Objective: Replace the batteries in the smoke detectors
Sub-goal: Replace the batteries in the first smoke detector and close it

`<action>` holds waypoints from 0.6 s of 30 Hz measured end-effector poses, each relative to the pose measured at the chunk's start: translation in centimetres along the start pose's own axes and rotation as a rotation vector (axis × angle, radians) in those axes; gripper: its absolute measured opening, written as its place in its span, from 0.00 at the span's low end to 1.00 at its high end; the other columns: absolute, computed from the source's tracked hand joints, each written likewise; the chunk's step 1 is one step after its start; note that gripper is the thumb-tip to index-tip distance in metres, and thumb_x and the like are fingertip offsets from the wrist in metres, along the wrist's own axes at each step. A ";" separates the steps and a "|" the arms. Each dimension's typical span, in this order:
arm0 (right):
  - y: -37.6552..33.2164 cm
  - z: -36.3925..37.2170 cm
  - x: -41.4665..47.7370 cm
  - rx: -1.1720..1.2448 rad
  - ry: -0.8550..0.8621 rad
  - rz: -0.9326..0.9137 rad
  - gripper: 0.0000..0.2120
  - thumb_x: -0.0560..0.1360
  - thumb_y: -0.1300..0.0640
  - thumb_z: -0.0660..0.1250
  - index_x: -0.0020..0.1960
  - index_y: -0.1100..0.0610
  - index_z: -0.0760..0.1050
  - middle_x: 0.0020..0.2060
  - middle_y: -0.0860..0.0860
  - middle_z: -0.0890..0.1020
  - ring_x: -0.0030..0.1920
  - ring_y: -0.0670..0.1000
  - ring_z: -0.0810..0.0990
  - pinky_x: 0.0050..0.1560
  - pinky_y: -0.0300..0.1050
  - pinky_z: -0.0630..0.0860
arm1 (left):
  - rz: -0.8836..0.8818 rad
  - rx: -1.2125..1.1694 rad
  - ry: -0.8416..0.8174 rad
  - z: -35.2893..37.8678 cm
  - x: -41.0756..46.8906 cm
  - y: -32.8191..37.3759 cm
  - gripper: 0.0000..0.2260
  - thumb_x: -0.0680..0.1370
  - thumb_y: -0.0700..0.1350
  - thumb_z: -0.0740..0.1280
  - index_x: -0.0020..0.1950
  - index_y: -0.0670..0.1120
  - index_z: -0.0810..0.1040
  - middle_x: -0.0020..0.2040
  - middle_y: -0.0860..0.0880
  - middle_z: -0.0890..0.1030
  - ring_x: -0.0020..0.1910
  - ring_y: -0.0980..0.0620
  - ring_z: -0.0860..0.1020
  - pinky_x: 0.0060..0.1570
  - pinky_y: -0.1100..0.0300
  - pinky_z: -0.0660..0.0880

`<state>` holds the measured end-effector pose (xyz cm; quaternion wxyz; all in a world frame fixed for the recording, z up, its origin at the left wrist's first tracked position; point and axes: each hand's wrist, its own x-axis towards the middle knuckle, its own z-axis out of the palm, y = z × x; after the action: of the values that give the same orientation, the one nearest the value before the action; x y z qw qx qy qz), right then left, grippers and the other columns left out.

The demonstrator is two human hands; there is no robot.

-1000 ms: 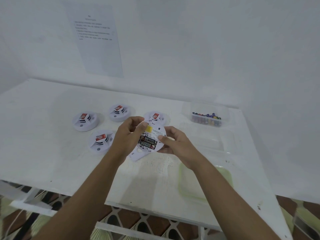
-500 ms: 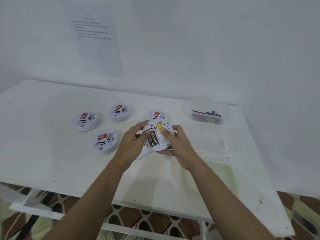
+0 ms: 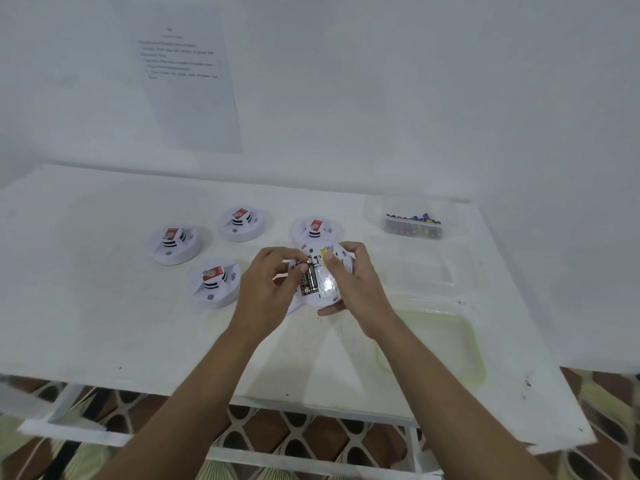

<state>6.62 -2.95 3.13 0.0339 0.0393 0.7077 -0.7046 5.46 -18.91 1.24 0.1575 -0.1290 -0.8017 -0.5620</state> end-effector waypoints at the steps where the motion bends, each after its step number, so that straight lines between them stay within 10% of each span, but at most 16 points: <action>1: 0.0 0.1 -0.1 -0.017 0.001 -0.017 0.12 0.81 0.47 0.64 0.61 0.48 0.67 0.53 0.51 0.82 0.43 0.52 0.87 0.33 0.51 0.83 | 0.013 0.005 -0.006 -0.1 -0.1 0.0 0.11 0.78 0.43 0.69 0.49 0.61 0.77 0.51 0.63 0.77 0.51 0.60 0.79 0.44 0.69 0.76; 7: -0.2 -0.3 -0.8 -0.119 0.003 -0.077 0.20 0.81 0.45 0.63 0.72 0.43 0.67 0.58 0.46 0.81 0.46 0.50 0.86 0.32 0.50 0.83 | 0.030 0.201 -0.001 -0.1 0.1 -0.2 0.06 0.78 0.45 0.68 0.51 0.55 0.81 0.54 0.54 0.77 0.60 0.57 0.70 0.56 0.67 0.66; 18: -1.2 -4.7 -0.2 -0.129 0.074 -0.121 0.15 0.82 0.46 0.63 0.69 0.42 0.73 0.55 0.43 0.81 0.45 0.49 0.86 0.32 0.54 0.84 | -0.124 0.071 -0.141 3.9 2.3 3.6 0.06 0.78 0.40 0.65 0.44 0.51 0.76 0.30 0.52 0.76 0.30 0.58 0.70 0.33 0.70 0.68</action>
<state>6.71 1.78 4.33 -0.0326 0.0202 0.7536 -0.6563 4.35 -14.02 4.00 0.0702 -0.1127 -0.8365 -0.5316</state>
